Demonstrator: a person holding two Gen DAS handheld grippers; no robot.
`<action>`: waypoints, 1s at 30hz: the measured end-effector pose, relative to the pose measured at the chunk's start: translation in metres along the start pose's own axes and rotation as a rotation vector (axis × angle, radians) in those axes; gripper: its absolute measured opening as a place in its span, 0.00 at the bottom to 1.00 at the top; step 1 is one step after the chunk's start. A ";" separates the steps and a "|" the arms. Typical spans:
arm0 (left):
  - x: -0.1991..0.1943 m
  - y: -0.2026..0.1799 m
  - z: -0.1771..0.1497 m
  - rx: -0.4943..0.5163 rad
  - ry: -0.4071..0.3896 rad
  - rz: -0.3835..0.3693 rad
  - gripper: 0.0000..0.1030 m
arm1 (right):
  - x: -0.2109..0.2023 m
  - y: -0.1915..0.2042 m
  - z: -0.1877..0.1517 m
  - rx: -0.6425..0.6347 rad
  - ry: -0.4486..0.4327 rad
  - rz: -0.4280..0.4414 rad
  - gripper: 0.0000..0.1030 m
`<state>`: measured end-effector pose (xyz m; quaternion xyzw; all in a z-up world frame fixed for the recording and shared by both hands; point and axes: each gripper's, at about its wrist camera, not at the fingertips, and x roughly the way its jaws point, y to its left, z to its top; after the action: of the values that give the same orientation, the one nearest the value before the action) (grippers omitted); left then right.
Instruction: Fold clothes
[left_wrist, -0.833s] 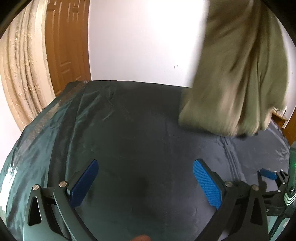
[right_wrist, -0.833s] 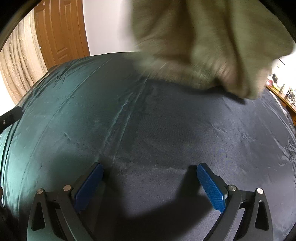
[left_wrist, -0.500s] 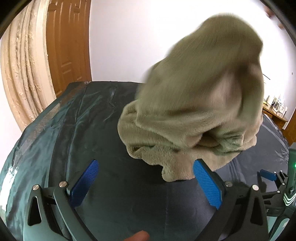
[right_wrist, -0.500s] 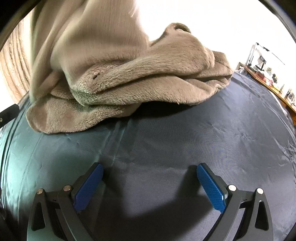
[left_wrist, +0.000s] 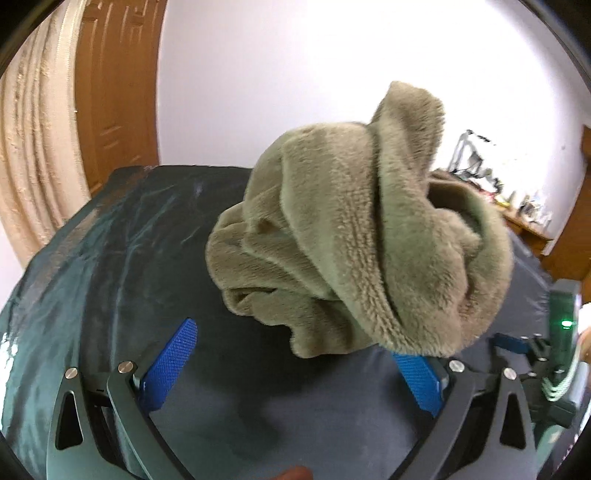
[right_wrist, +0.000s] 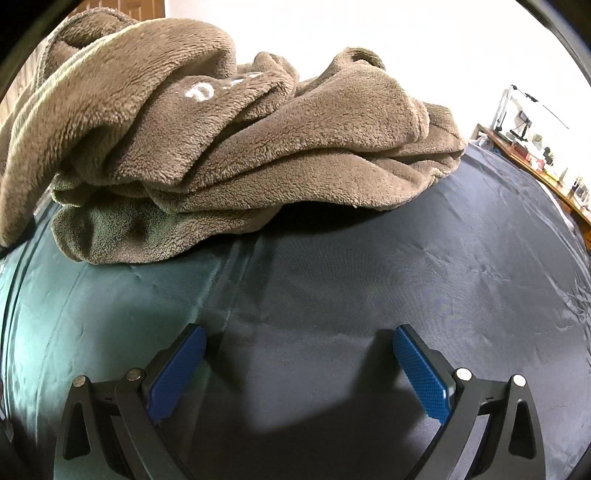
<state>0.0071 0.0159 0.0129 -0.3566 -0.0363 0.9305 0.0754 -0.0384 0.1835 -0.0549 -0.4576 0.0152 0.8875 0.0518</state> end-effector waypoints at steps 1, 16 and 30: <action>-0.001 0.001 0.001 -0.004 -0.003 -0.015 1.00 | 0.000 0.000 0.000 0.000 0.000 0.000 1.00; -0.012 -0.028 0.013 0.022 -0.049 -0.006 1.00 | -0.002 -0.002 -0.005 0.000 0.001 -0.001 1.00; -0.007 -0.040 0.002 0.070 -0.053 -0.053 1.00 | -0.001 -0.001 -0.005 0.001 0.001 -0.001 1.00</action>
<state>0.0153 0.0541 0.0241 -0.3280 -0.0153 0.9379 0.1116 -0.0335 0.1837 -0.0571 -0.4581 0.0156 0.8872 0.0524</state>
